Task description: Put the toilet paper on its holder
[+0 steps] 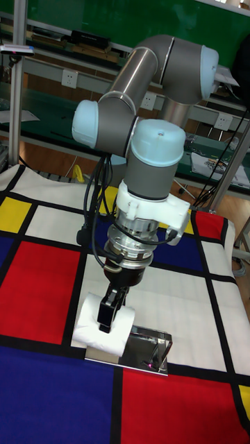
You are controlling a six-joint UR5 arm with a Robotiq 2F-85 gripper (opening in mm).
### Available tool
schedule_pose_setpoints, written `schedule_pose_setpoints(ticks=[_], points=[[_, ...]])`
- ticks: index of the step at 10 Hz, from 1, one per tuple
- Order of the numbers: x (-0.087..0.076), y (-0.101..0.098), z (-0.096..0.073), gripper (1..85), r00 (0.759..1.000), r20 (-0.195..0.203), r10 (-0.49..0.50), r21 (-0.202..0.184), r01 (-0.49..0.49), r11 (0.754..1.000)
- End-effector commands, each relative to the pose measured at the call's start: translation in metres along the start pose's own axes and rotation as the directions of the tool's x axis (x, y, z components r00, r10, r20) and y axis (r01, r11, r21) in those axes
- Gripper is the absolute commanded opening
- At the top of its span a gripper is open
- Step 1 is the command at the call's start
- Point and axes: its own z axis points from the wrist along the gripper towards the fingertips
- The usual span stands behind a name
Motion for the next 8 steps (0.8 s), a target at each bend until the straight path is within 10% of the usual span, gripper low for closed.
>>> schedule_pose_setpoints(ticks=[1, 8], points=[[-0.002, -0.006, -0.002, 1.0, 1.000, -0.014, -0.013, 0.031, 0.014, 0.999], [-0.012, 0.003, 0.001, 1.0, 0.996, -0.001, -0.089, 0.008, 0.089, 0.996]])
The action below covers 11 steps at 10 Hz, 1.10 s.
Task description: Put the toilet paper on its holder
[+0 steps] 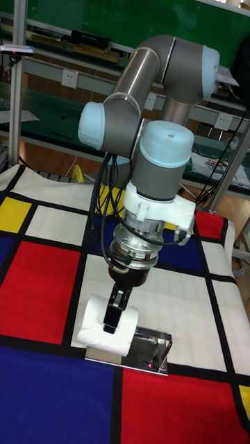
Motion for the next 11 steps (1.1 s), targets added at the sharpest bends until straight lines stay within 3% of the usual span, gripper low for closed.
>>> schedule_pose_setpoints(ticks=[1, 8, 11], points=[[-0.011, 0.001, 0.000, 1.0, 1.000, 0.013, -0.008, 0.000, 0.008, 1.000], [-0.056, 0.014, 0.000, 1.0, 0.999, 0.039, 0.007, -0.006, -0.007, 1.000], [-0.071, 0.021, 0.000, 1.0, 0.999, 0.032, 0.006, -0.001, -0.006, 1.000]])
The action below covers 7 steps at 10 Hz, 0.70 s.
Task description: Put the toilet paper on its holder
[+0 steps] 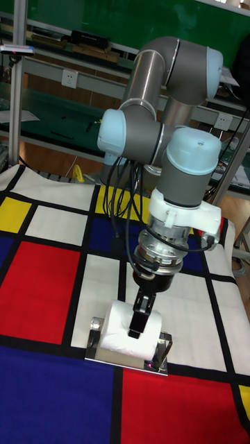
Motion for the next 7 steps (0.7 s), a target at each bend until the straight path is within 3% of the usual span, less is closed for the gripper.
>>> schedule_pose_setpoints(ticks=[1, 7], points=[[-0.019, 0.006, -0.002, 1.0, 1.000, 0.001, 0.006, 0.005, -0.006, 1.000], [-0.031, 0.003, -0.006, 1.0, 1.000, 0.003, 0.011, 0.014, -0.011, 1.000]])
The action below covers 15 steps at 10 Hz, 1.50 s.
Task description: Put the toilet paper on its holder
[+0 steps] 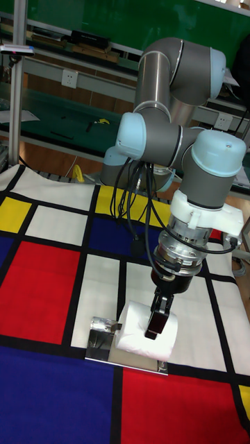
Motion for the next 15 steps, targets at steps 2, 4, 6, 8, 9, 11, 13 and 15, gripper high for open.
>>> schedule_pose_setpoints(ticks=[2, 4, 6, 8, 9, 11, 13, 15], points=[[-0.0048, -0.0025, -0.0005, 3.3, 1.000, 0.027, 0.012, -0.005, -0.012, 1.000], [-0.0038, -0.0018, 0.0000, 11.0, 1.000, 0.029, 0.011, -0.010, -0.011, 1.000], [-0.0034, -0.0010, -0.0003, 11.0, 0.999, 0.029, 0.017, -0.015, -0.017, 1.000], [-0.0012, -0.0005, -0.0011, 11.0, 0.999, 0.024, 0.023, -0.022, -0.023, 1.000], [0.0002, 0.0010, -0.0017, 12.3, 0.999, 0.021, 0.028, -0.030, -0.027, 0.999], [0.0007, 0.0011, -0.0019, 14.0, 0.999, 0.019, 0.029, -0.031, -0.028, 0.999], [0.0001, -0.0001, -0.0002, 14.0, 0.999, 0.020, 0.029, -0.030, -0.028, 0.999], [-0.0010, -0.0009, 0.0005, 14.7, 0.999, 0.020, 0.029, -0.029, -0.028, 0.999]])
